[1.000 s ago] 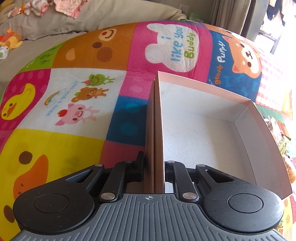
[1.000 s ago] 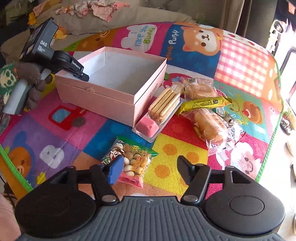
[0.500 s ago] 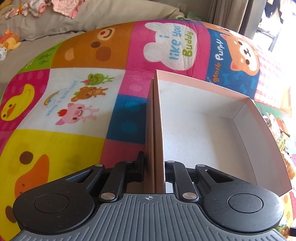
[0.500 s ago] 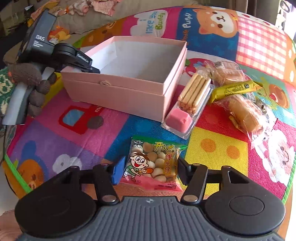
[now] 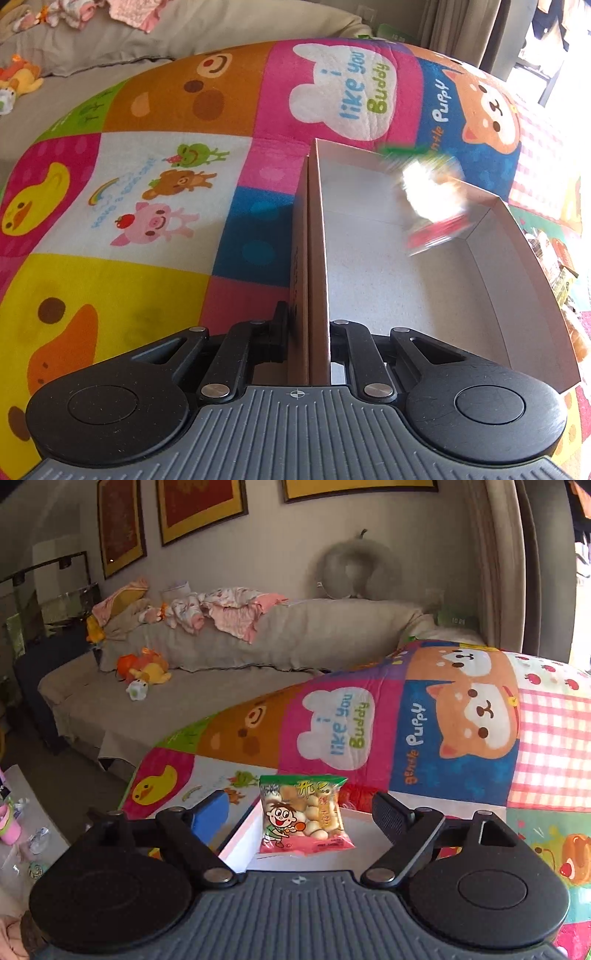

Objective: Organize objects
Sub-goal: 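Carry the snack bag into the pink box and open the right gripper, then grasp the biscuit-stick tray with pink cup using the right gripper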

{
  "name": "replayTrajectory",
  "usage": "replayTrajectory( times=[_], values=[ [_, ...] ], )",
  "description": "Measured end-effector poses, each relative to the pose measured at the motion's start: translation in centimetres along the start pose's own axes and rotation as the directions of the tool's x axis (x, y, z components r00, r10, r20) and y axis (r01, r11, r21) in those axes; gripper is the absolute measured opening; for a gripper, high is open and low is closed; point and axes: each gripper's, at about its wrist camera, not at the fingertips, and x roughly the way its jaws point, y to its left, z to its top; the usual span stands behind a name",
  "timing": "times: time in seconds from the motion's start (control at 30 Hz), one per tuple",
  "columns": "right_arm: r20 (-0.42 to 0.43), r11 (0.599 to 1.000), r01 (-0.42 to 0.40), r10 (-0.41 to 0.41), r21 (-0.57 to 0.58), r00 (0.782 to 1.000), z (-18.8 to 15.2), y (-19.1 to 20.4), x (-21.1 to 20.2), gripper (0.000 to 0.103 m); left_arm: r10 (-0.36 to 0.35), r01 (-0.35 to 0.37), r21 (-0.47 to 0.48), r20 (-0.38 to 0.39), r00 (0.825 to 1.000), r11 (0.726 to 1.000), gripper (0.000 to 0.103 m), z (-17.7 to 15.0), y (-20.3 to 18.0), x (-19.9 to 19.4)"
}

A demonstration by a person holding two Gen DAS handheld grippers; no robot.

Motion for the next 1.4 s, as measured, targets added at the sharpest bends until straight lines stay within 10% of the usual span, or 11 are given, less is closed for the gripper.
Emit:
replayTrajectory(
  times=[0.37, 0.8, 1.03, 1.4],
  values=[
    [-0.143, 0.977, 0.087, -0.116, -0.196, 0.983, -13.4, -3.6, -2.6, 0.086, 0.008, -0.008, -0.016, 0.013, 1.000, 1.000, 0.014, -0.1, 0.0, 0.0],
    [-0.194, 0.977, 0.199, -0.209, -0.071, 0.958, -15.7, -5.8, 1.8, 0.086, 0.023, -0.022, -0.038, 0.009, 1.000, 0.999, 0.015, 0.2, -0.3, 0.3],
    [-0.227, 0.977, 0.211, -0.215, -0.043, 0.950, -16.8, -6.4, 1.4, 0.033, 0.021, -0.021, -0.032, 0.012, 1.000, 0.999, 0.016, 0.1, -0.4, 0.3],
    [-0.318, 0.989, 0.090, -0.124, -0.119, 0.940, -19.9, -4.0, -4.6, 0.033, 0.027, -0.026, -0.027, 0.013, 1.000, 0.999, 0.016, 0.1, -0.5, 0.3]
  ],
)
